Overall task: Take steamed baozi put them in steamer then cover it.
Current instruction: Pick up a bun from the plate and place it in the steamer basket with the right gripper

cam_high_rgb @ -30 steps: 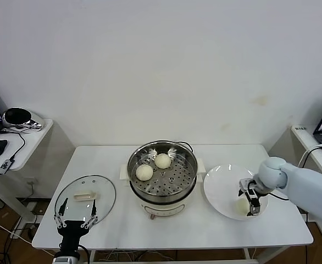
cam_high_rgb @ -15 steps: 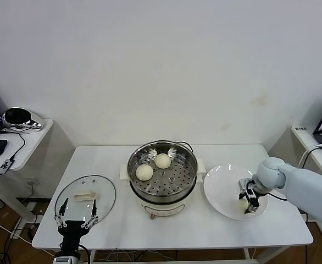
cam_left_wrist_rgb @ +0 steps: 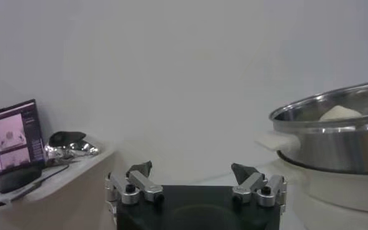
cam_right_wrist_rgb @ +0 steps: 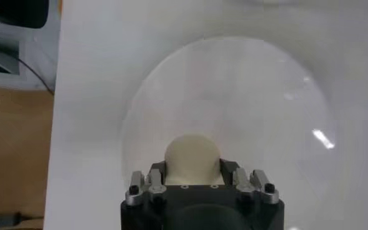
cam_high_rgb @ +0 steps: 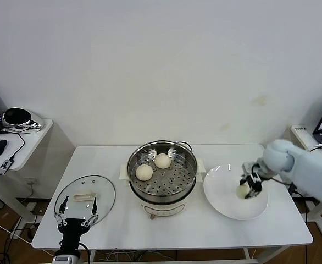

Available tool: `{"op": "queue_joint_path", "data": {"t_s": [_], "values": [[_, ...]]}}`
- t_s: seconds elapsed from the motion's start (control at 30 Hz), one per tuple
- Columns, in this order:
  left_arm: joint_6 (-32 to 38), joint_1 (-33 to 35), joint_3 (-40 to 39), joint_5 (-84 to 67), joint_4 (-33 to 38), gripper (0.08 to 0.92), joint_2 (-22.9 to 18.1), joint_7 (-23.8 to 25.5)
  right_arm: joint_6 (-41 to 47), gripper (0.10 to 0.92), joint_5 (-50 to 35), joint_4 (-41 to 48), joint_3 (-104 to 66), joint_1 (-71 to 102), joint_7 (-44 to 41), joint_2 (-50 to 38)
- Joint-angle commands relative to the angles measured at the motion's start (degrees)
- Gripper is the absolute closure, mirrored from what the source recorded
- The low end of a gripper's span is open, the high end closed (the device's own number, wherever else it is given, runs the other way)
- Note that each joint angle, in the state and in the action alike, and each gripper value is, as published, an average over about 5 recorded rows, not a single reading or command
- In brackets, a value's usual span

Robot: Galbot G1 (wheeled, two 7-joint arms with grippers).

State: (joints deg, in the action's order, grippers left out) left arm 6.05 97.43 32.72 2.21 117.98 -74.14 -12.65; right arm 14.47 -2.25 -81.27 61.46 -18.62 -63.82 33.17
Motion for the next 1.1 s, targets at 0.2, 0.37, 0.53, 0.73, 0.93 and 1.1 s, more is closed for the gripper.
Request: {"op": "queue_joint_path", "data": {"t_s": [0.2,0.37,0.53,0.73,0.93,1.1], "values": [[0.0,-0.4,0.0,-0.1,-0.2,0.177,0.1,0.0,-3.2,0.474,-12.0,-1.8,10.6,-25.6,0.6,13.7],[0.0,-0.5,0.4,-0.2,-0.2,0.177,0.0,0.0,-6.9,0.474,-14.5,-2.6,12.0,-23.9,2.2,21.3],[0.1,-0.5,1.0,-0.2,-0.4,0.177,0.0,-0.1,-11.1,0.472,-15.2,-2.3,13.5,-21.4,3.4,29.1],[0.1,-0.5,2.1,-0.3,-0.1,0.177,-0.1,-0.3,-19.8,0.465,-11.1,-0.2,15.7,-18.1,3.7,35.6],[0.1,-0.2,2.6,-0.2,0.4,0.177,-0.5,-0.3,-24.4,0.457,-6.4,1.1,17.6,-15.8,3.8,38.0],[0.2,-0.3,2.7,-0.2,0.2,0.177,-0.7,-0.4,-25.4,0.459,-4.8,1.1,18.1,-14.7,4.1,38.6]]}}
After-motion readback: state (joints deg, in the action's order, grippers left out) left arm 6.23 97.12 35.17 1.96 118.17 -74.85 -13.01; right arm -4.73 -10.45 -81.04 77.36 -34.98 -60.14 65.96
